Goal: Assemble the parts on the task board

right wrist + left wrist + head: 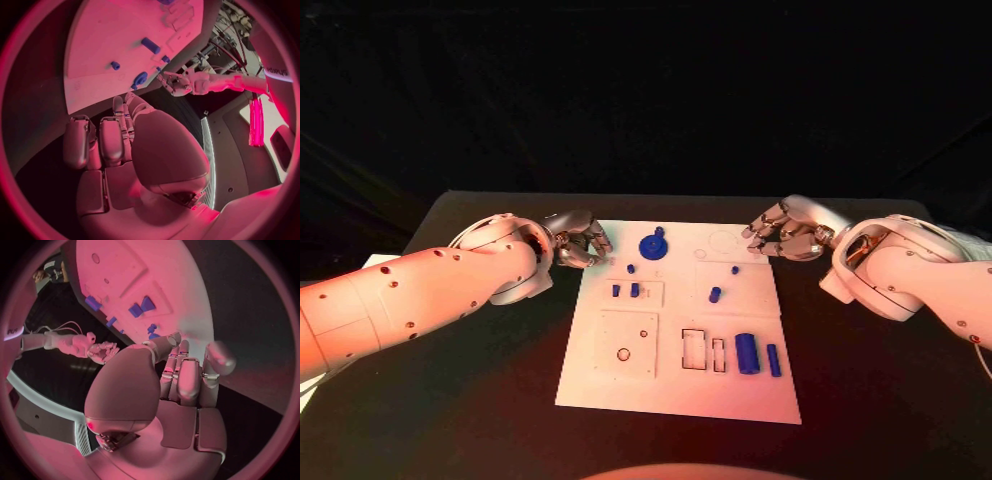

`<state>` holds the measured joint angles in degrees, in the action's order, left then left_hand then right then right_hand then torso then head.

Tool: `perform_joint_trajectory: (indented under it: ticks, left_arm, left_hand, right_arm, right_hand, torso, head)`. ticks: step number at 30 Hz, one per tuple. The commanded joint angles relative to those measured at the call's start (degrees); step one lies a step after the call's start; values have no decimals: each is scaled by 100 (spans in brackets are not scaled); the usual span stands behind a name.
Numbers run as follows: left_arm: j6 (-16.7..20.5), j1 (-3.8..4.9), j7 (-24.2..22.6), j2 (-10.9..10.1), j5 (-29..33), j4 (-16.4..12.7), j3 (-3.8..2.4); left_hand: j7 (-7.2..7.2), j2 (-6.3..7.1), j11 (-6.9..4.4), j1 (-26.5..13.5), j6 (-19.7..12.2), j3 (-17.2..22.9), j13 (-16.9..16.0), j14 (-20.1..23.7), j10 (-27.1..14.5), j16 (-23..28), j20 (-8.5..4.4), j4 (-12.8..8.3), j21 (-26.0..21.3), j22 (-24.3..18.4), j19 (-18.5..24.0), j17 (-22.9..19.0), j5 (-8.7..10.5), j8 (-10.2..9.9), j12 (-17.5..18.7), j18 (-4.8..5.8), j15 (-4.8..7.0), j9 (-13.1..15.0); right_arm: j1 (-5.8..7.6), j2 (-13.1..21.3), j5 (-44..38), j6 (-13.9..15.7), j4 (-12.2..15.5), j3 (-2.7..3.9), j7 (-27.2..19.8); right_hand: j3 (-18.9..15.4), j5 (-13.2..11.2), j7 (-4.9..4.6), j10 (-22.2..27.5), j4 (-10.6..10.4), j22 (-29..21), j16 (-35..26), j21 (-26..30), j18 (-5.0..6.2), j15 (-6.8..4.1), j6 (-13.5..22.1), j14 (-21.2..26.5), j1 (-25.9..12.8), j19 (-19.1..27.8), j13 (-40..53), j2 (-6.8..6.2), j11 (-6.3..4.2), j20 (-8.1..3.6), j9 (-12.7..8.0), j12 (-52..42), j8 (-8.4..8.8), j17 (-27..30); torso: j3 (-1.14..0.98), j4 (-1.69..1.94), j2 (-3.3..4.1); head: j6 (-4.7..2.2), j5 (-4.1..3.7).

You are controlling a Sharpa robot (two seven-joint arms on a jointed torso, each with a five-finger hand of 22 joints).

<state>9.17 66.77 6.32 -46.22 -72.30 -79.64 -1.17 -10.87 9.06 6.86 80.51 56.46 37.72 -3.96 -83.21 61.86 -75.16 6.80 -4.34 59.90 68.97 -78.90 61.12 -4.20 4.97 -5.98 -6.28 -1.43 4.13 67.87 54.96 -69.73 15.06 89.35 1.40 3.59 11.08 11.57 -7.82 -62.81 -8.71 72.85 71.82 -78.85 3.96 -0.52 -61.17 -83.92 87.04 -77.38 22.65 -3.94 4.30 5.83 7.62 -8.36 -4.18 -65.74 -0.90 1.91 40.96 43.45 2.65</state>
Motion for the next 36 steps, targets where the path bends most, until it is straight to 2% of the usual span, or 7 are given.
perform_joint_trajectory:
  ticks: [1,4,7,11,18,24,36]
  left_arm:
    - [769,5,-1185,-75,2719,-2,-3]
    - [743,4,-1755,-186,5001,-125,38]
    - [542,0,-2251,-291,6472,-356,83]
    - [393,-4,-2537,-387,7318,-537,115]
    - [320,-8,-2697,-501,7739,-658,143]
    - [325,-9,-2699,-530,7808,-704,149]
    - [305,-9,-2662,-538,7821,-735,151]
  left_hand:
    - [-35,-49,19,2,89,70,0,57,43,77,7,18,-95,-59,57,-141,-26,48,-36,-44,-2,5]
    - [-34,-118,-6,-175,134,12,-25,347,194,462,20,128,-752,-483,392,-781,-23,68,-167,-177,-7,-5]
    - [-9,-122,-44,-359,142,-265,-69,649,304,797,30,204,-1406,-899,746,-1322,-109,97,-328,-282,-2,-8]
    - [-8,-177,-39,-459,127,-511,-84,920,260,1095,38,261,-1986,-1276,1043,-1802,-118,115,-412,-375,-2,-13]
    - [4,-239,-49,-451,140,-641,-99,1011,242,1193,34,249,-2224,-1438,1128,-1991,-127,145,-496,-407,5,-11]
    - [12,-265,-56,-417,146,-672,-106,1027,239,1207,28,221,-2283,-1481,1139,-2031,-132,159,-534,-415,13,-10]
    - [9,-266,-57,-402,139,-694,-108,1043,228,1224,25,202,-2351,-1528,1159,-2071,-132,161,-551,-426,15,-12]
  right_arm:
    - [-37,-32,-1954,-424,50,-1,525]
    - [-69,-85,-2647,-509,98,-1,710]
    - [-114,-171,-3195,-568,116,-2,868]
    - [-157,-282,-3571,-629,87,-7,1002]
    - [-212,-456,-3780,-703,26,-34,1044]
    - [-266,-552,-3816,-816,21,-46,998]
    - [-320,-639,-3774,-971,10,-56,938]
  right_hand:
    - [216,-100,49,-126,-6,54,32,-42,6,0,-79,-182,-3,-68,-370,-111,-20,8,11,147,37,-3]
    - [407,-196,68,-251,-36,101,42,-69,4,-3,-127,-188,-72,-101,-656,-184,-24,-13,8,231,46,4]
    - [577,-374,98,-278,-52,103,35,-66,4,1,-127,-189,-117,-101,-875,-252,-50,-22,-3,317,53,29]
    - [684,-445,111,-260,-70,86,13,-50,8,-7,-99,-184,-167,-86,-1017,-309,-51,-30,-17,377,59,67]
    - [812,-467,110,-235,-72,52,-18,-19,17,-6,-67,-178,-205,-57,-1176,-369,-46,-38,-35,426,60,114]
    - [886,-465,108,-217,-61,44,-25,-10,19,-13,-53,-178,-213,-51,-1260,-392,-46,-43,-45,443,59,127]
    - [993,-482,125,-258,-65,51,-22,-9,18,-39,-106,-183,-260,-55,-1372,-378,-63,-61,-43,430,39,130]
  torso:
    - [1,7,0]
    - [-2,12,-1]
    - [12,8,6]
    - [5,5,2]
    - [2,0,6]
    - [6,16,7]
    - [4,0,5]
  head:
    - [-18,-39]
    - [-32,-80]
    - [-43,-134]
    - [-42,-156]
    - [-40,-156]
    - [-22,-141]
    - [-6,-130]
